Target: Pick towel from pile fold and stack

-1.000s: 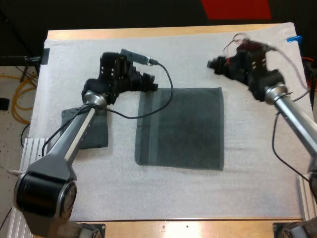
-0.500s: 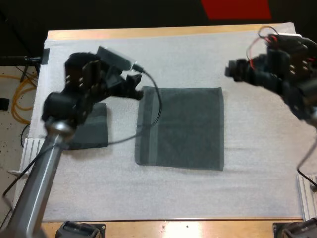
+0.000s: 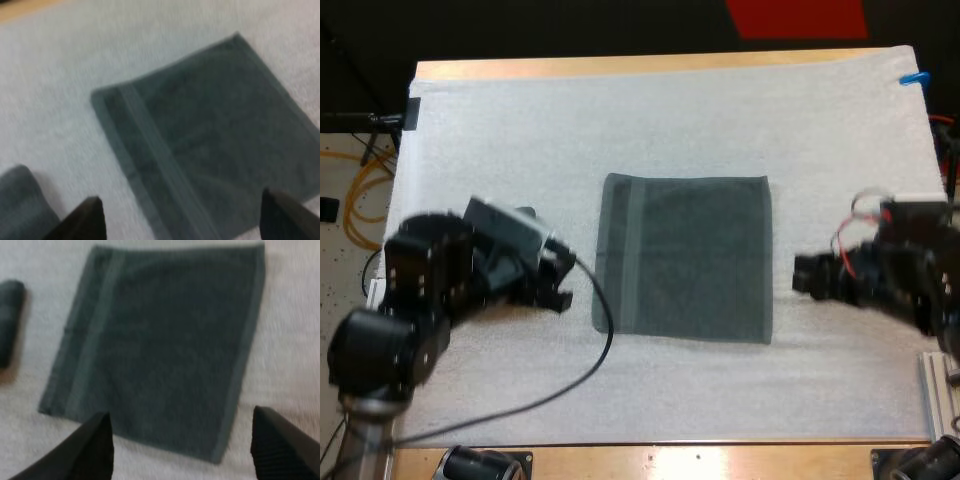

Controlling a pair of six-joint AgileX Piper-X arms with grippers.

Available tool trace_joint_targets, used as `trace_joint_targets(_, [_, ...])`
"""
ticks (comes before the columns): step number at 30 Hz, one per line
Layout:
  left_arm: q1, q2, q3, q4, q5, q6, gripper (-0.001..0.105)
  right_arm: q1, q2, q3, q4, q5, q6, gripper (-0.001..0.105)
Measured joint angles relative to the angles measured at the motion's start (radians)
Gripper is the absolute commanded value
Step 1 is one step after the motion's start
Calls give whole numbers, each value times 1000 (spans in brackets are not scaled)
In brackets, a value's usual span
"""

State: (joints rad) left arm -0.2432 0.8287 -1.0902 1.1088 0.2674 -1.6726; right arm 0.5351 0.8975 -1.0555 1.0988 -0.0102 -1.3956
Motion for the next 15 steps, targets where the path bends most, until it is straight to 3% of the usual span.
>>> trace_joint_targets(10, [0, -87, 271, 8, 0, -47, 62, 28, -66, 372, -57, 49, 193, 59])
trace_joint_targets(15, [0, -82, 343, -9, 0, -47, 62, 28, -14, 543, -238, -50, 272, 75])
